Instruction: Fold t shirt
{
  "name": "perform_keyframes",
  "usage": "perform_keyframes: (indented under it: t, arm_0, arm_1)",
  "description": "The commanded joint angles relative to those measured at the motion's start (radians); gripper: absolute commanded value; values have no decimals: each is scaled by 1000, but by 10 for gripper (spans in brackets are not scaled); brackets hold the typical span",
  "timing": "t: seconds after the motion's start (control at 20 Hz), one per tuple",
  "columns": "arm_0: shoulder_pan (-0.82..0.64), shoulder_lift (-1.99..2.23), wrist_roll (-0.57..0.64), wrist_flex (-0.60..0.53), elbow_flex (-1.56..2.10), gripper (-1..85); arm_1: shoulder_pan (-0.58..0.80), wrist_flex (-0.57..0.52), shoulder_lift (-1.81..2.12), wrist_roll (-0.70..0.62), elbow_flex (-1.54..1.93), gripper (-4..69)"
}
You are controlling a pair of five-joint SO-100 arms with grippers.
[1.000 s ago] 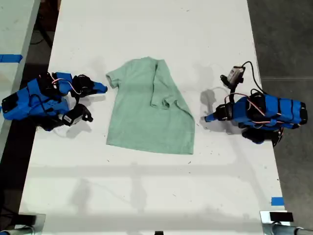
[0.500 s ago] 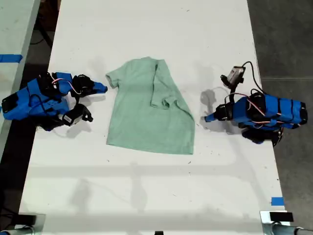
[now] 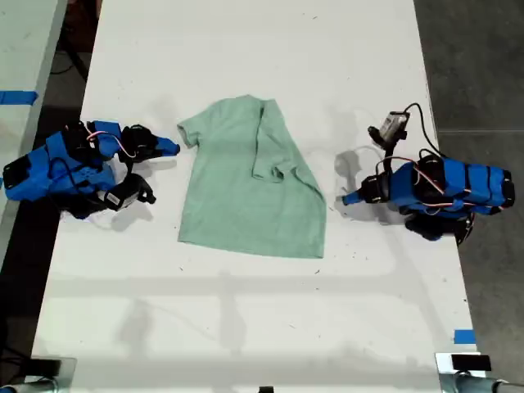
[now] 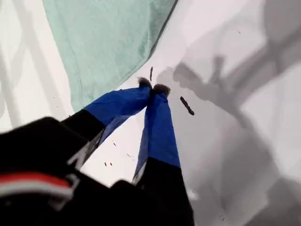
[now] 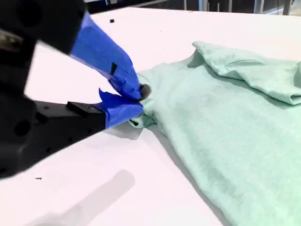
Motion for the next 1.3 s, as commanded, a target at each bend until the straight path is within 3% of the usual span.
perform_keyframes:
  t: [0.0,0.2,1.25]
  arm_0:
    - [21,6,-9,-2,41,-3]
    - [8,6,-3,-2,41,-3]
    - [-15,6,6,-2,41,1]
  arm_1:
    - [5,3,12,-72,66,12]
    - [61,5,12,-163,66,14]
    - [43,32,12,-80,52,-3]
